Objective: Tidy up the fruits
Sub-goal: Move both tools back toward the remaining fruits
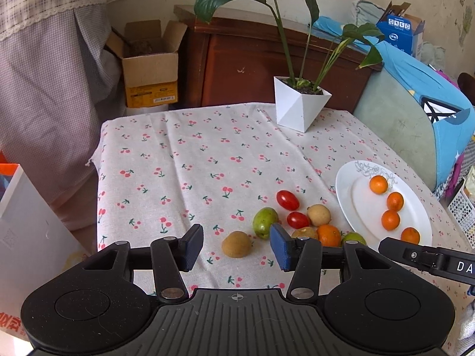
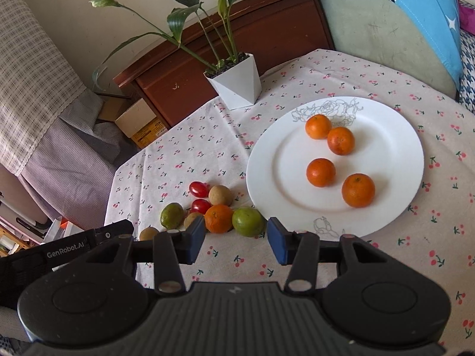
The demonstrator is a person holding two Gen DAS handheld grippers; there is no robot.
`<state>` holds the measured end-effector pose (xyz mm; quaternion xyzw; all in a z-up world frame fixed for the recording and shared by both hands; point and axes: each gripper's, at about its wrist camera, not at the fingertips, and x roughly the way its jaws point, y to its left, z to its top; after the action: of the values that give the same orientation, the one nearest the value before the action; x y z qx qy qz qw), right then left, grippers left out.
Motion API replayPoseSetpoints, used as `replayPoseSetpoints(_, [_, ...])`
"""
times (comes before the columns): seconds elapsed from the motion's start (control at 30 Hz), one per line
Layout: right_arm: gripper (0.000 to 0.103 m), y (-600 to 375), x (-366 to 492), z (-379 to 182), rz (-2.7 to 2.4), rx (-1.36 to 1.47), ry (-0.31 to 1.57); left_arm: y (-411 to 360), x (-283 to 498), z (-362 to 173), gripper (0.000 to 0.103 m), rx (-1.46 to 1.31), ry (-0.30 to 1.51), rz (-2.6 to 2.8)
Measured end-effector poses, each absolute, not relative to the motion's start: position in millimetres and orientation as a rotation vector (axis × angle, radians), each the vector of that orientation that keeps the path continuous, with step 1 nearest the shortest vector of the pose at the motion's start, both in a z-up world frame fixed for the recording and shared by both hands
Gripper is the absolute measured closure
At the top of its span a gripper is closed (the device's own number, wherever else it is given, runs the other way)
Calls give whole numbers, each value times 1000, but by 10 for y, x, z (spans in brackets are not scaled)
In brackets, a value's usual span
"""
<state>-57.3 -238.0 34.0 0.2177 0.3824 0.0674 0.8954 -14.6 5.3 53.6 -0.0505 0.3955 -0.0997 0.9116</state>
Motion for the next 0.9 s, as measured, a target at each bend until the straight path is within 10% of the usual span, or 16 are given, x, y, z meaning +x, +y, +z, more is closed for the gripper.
replayPoseSetpoints(0.9, [72,-2179,-287,18,41,428,817,-12,-12,140,58,-53,840,-241])
